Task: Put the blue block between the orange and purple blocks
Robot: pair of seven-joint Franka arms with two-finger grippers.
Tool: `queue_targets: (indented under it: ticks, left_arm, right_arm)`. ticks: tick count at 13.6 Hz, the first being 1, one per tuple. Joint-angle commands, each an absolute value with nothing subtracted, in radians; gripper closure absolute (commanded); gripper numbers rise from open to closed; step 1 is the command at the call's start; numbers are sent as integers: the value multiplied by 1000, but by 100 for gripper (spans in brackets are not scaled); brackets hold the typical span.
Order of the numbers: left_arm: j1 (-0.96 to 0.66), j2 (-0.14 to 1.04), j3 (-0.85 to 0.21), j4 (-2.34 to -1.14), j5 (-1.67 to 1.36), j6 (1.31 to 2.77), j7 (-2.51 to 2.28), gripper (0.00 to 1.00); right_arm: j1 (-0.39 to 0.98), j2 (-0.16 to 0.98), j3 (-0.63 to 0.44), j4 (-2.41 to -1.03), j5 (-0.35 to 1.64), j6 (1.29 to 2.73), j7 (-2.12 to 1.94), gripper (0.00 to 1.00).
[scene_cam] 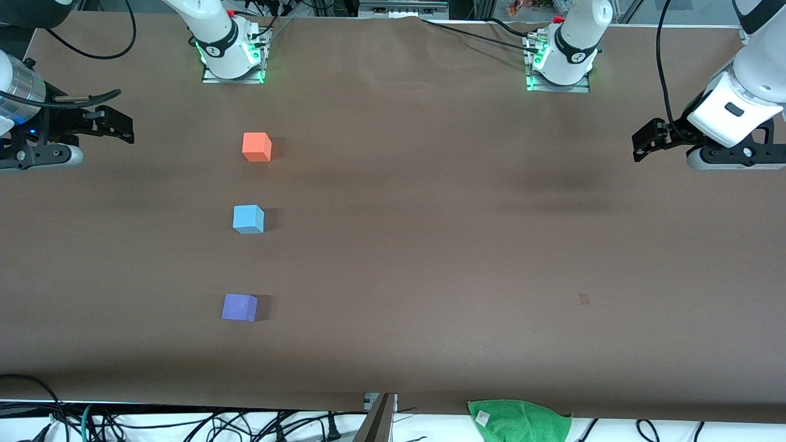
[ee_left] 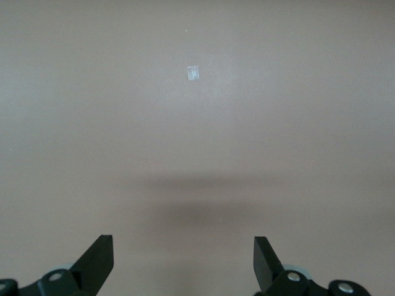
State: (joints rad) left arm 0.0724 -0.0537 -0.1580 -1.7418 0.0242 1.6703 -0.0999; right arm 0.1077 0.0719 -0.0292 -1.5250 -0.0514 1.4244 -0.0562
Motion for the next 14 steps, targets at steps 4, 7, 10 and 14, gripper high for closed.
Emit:
queue_targets:
  ticks: [4, 7, 10, 14]
  left_arm:
    - [78, -38, -161, -1710, 6, 1652, -78, 0]
    - [78, -38, -163, -1710, 6, 1652, -78, 0]
    - [78, -38, -163, -1710, 6, 1652, -78, 0]
    - [77, -38, -163, -1710, 6, 1652, -77, 0]
  right_arm:
    - [89, 64, -15, -1529, -46, 1428, -26, 0]
    - [90, 80, -14, -1511, -52, 1428, -46, 0]
    - [87, 91, -15, -1508, -52, 1428, -48, 0]
    - [86, 91, -15, -1509, -48, 1427, -44, 0]
